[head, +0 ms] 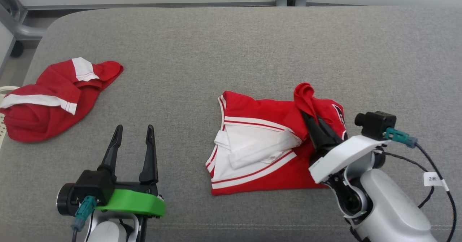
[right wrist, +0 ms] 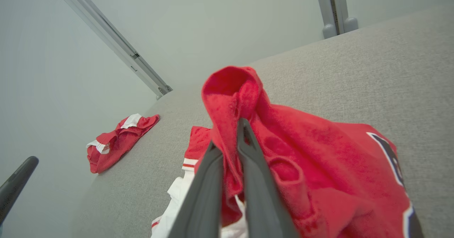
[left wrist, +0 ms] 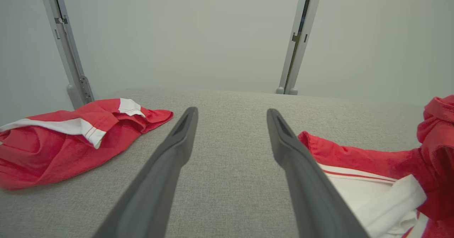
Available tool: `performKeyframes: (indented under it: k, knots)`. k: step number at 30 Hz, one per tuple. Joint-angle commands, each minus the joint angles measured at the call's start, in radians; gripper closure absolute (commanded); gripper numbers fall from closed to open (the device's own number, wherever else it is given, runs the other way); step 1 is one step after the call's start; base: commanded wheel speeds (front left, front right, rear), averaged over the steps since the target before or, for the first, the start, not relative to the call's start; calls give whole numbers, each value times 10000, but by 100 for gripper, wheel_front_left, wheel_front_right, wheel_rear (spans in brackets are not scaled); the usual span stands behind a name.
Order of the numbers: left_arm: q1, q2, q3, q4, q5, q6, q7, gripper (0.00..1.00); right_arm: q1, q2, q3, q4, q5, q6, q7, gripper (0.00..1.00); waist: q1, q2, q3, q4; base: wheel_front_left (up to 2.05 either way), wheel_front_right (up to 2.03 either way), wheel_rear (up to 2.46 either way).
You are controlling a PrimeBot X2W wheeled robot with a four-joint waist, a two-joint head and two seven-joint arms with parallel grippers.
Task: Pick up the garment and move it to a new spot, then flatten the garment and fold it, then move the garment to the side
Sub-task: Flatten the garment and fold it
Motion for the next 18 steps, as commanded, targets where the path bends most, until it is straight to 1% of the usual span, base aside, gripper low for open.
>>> performKeyframes:
  k: [1, 4, 7, 9, 13, 18]
  knots:
    - [-6, -14, -20, -9, 111, -22, -25, 0, 51, 69, 19, -35, -88, -1, -20, 100, 0, 0, -8, 167, 0, 0, 0]
    - [-74, -68, -47, 23, 142, -71, -25, 0, -225, 675, 263, 150, -160, -1, -59, 100, 0, 0, 16, 347, 0, 0, 0]
    - [-127, -121, -70, 80, 177, -125, -25, 0, -470, 1023, 609, 590, -189, -1, -153, 100, 0, 0, 34, 526, 0, 0, 0]
    - [-186, -168, -108, 125, 211, -156, -25, 0, -669, 1166, 844, 999, -247, 1, -276, 100, 0, 0, 51, 645, 0, 0, 0]
    - [-292, -243, -157, 205, 236, -228, -25, 0, -1047, 1334, 1271, 1909, 22, 1, -506, 100, 0, 0, 85, 852, 0, 0, 0]
    - [-360, -303, -145, 237, 267, -267, -25, 0, -1443, 1355, 1911, 2773, 381, 1, -856, 100, 0, 0, 138, 991, 0, 0, 0]
